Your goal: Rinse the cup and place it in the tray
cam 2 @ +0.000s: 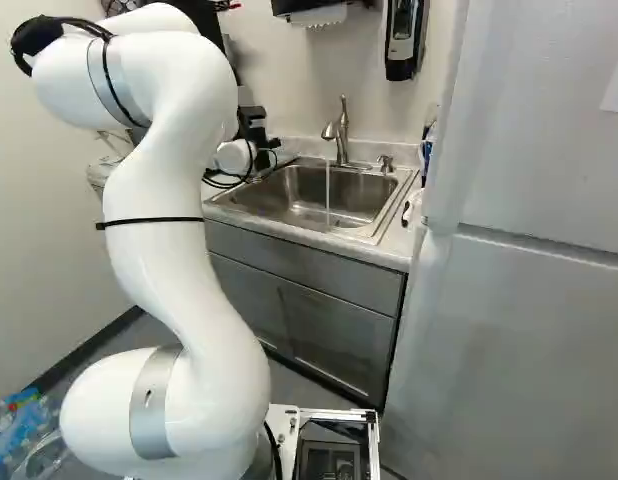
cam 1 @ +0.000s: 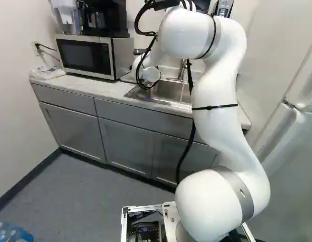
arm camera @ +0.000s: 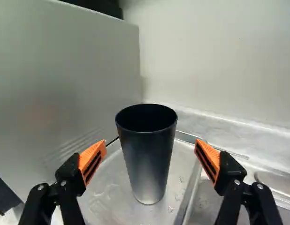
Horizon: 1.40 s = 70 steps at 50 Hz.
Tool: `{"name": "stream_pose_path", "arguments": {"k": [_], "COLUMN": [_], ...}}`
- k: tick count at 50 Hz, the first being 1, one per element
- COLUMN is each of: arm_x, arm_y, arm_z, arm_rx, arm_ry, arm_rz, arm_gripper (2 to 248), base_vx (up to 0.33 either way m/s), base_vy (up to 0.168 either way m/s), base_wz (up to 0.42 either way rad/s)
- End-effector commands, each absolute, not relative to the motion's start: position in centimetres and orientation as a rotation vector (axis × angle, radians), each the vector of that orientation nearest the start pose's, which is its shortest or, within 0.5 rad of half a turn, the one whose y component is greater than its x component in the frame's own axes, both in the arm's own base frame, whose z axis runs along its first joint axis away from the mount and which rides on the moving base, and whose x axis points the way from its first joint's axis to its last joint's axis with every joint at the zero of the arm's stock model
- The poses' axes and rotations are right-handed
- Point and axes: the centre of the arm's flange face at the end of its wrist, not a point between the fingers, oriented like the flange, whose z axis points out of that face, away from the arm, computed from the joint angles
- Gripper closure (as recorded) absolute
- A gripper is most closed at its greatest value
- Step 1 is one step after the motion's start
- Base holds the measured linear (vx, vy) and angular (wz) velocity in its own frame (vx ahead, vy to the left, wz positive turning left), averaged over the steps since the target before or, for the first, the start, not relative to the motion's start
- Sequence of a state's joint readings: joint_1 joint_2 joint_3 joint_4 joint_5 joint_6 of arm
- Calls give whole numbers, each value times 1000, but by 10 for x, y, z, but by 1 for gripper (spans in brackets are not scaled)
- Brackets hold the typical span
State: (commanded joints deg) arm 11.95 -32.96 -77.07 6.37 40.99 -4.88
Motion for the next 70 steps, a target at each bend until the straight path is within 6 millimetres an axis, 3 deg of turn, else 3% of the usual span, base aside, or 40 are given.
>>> {"name": "stream_pose_path", "arguments": {"k": [70], "arm_x": [689], "arm_y": [140], "arm_z": [560], "arm_rx": [-2133], "arm_ry": [-146], "arm_rz": [-2164], "arm_gripper": [3], "base_vx": [0], "base_vy": [0], "base_wz": [0]}}
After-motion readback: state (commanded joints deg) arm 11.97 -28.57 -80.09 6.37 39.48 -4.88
